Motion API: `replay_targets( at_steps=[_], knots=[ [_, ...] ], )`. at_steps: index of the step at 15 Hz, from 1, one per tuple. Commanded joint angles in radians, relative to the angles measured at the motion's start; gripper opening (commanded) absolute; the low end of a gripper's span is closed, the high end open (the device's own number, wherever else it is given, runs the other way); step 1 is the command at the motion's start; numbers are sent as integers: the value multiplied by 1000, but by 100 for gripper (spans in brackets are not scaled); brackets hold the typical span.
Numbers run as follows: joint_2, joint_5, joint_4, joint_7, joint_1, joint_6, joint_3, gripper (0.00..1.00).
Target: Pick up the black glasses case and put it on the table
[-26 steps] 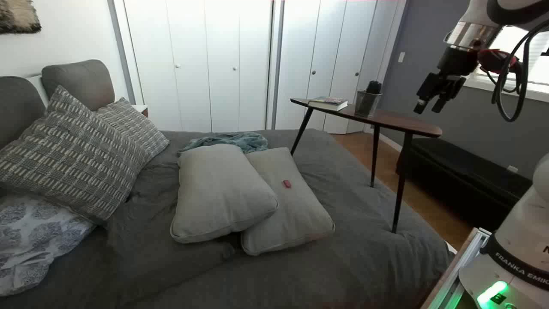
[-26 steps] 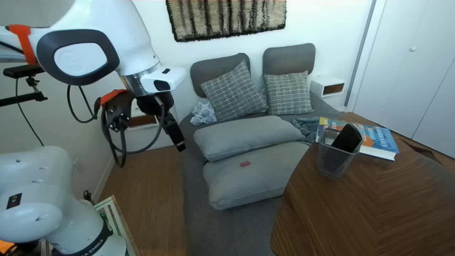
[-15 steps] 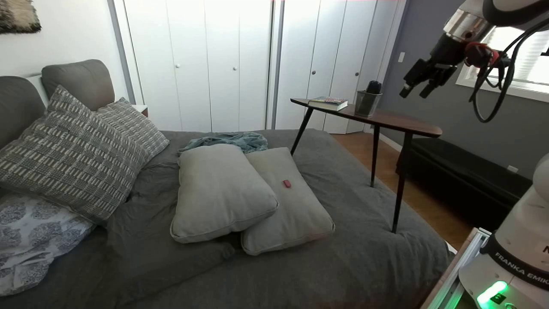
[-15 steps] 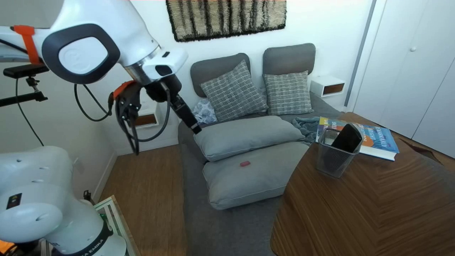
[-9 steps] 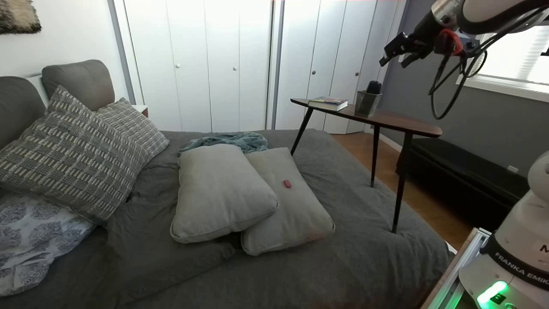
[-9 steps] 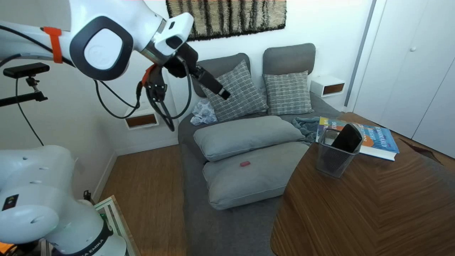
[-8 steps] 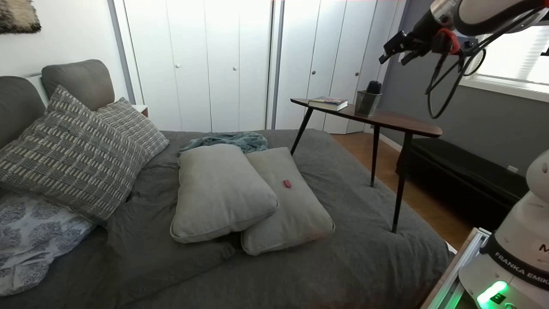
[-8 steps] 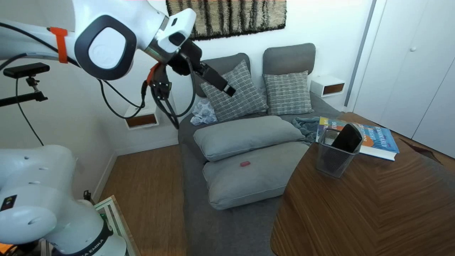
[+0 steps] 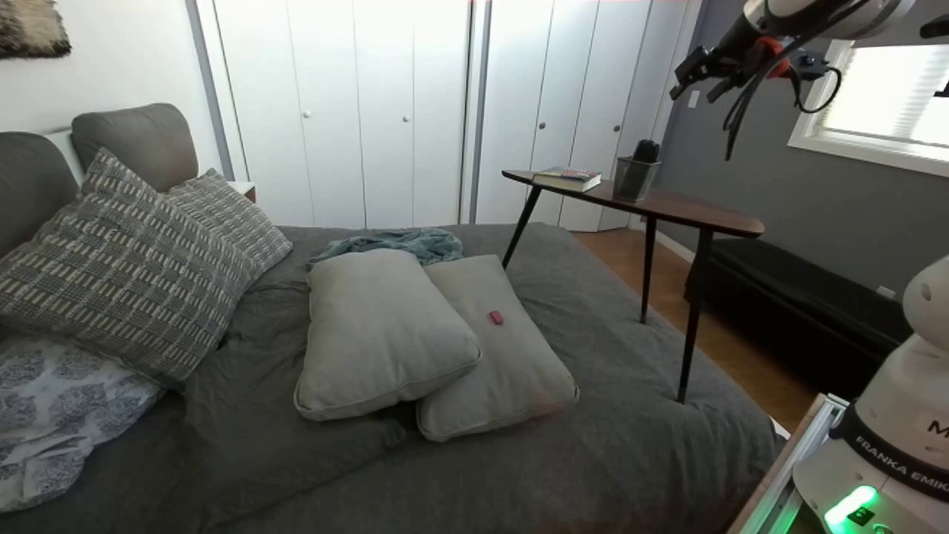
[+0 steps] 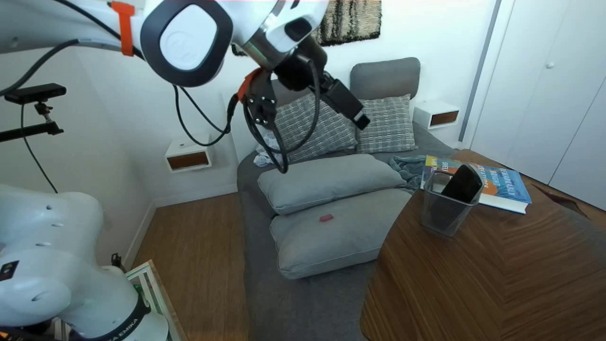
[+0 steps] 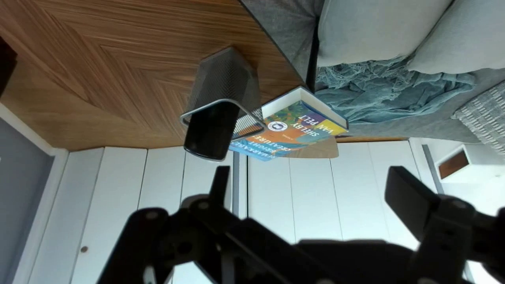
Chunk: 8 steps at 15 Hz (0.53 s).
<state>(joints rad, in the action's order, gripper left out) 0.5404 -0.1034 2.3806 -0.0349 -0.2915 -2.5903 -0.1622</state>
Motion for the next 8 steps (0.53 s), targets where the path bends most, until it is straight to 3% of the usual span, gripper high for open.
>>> replay_targets(
  at_steps=[1, 2, 3, 8],
  knots=[
    [-150, 114, -199, 49, 47, 148, -115, 100],
    [-195, 137, -246, 20, 36, 182, -130, 100],
    [-101, 83, -133, 30, 21, 114, -95, 100],
    [-127, 86, -156, 33, 20, 122, -97, 100]
  ],
)
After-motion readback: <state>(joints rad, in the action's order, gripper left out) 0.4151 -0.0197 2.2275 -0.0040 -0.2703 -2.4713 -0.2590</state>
